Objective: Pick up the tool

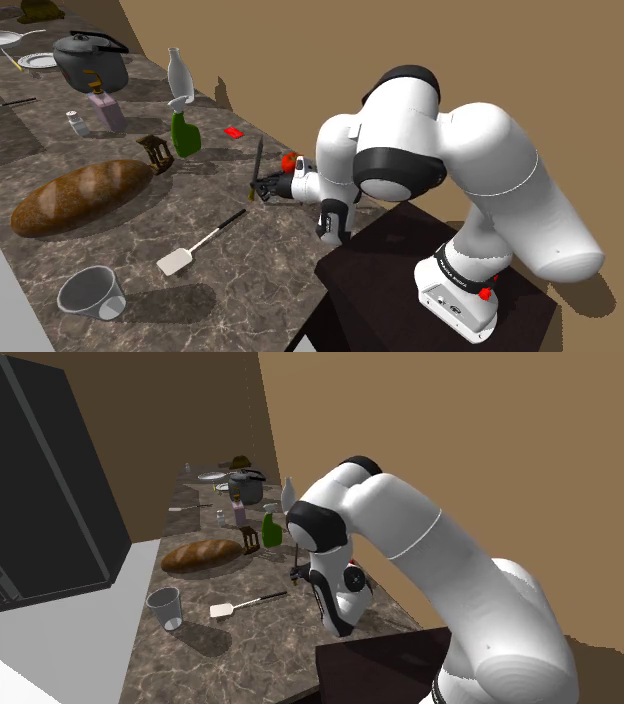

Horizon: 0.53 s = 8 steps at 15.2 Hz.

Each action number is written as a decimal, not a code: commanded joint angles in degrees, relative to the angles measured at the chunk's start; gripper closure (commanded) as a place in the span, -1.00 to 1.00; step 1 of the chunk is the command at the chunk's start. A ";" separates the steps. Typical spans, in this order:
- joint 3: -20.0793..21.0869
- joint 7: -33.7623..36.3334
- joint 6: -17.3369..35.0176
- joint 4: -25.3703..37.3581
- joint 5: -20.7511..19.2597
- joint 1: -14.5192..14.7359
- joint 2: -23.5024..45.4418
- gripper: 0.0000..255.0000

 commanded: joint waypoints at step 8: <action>-3.03 -1.06 -3.66 -4.87 -3.14 1.86 -8.94 1.00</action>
